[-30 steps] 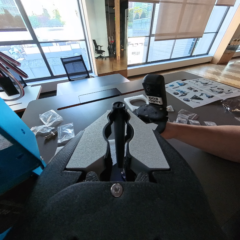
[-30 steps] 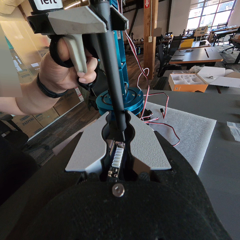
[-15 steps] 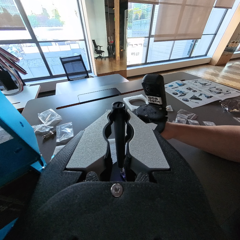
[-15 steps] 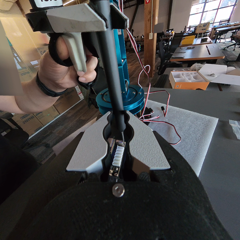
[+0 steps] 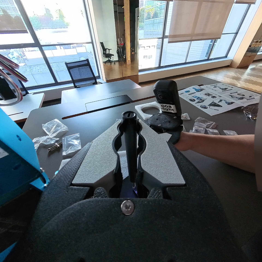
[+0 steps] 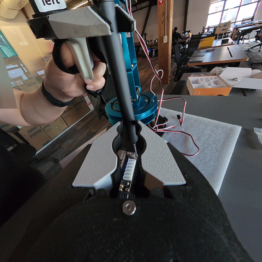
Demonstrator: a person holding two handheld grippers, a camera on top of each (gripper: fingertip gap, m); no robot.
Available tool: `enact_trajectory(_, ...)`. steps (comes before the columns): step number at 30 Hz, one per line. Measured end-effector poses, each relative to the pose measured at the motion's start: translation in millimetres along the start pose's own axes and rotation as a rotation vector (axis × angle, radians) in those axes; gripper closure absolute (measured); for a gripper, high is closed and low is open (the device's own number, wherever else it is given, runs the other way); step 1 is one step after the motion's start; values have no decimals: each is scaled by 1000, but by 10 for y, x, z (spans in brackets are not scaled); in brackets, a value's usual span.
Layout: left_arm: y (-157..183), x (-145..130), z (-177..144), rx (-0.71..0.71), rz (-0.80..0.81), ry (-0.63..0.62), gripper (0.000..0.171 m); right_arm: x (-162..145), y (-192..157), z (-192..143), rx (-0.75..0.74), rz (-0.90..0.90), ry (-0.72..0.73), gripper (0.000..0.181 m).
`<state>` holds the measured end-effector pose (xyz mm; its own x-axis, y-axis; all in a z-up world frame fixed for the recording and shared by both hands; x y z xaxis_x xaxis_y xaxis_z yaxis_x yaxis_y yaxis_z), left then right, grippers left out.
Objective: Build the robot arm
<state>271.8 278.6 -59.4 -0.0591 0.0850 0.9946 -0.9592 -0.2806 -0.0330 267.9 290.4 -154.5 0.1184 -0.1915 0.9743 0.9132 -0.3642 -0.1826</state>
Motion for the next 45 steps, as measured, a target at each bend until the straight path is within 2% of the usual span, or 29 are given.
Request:
enact_trajectory(8,9,-10,16,-16,0,-17,155,-18,4,-12,22,89,16,164)
enact_trajectory(14,18,-10,17,-22,8,-9,155,-24,9,-52,30,14,-1,158)
enact_trajectory(23,24,-12,27,-25,4,-11,155,74,4,-50,79,90,77,162)
enact_trajectory(27,22,-12,28,-26,2,-13,155,67,-6,-23,67,50,63,165)
enact_trajectory(36,25,-13,30,-26,5,-11,155,102,-18,-12,86,141,92,161)
enact_trajectory(45,45,-15,45,-35,0,-4,155,95,-12,-23,74,93,81,165)
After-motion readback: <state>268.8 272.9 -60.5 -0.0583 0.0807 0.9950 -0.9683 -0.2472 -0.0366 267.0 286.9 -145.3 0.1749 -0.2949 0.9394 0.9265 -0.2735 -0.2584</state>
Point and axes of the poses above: each gripper's, where its closed fingertips meet, z out along the fingers, x out of its top, y = z × x across the jaws, the point moved 1 cm from there along -z, back along the fingers, and after that the axes turned 14 degrees about y, right-handed, at the moved point
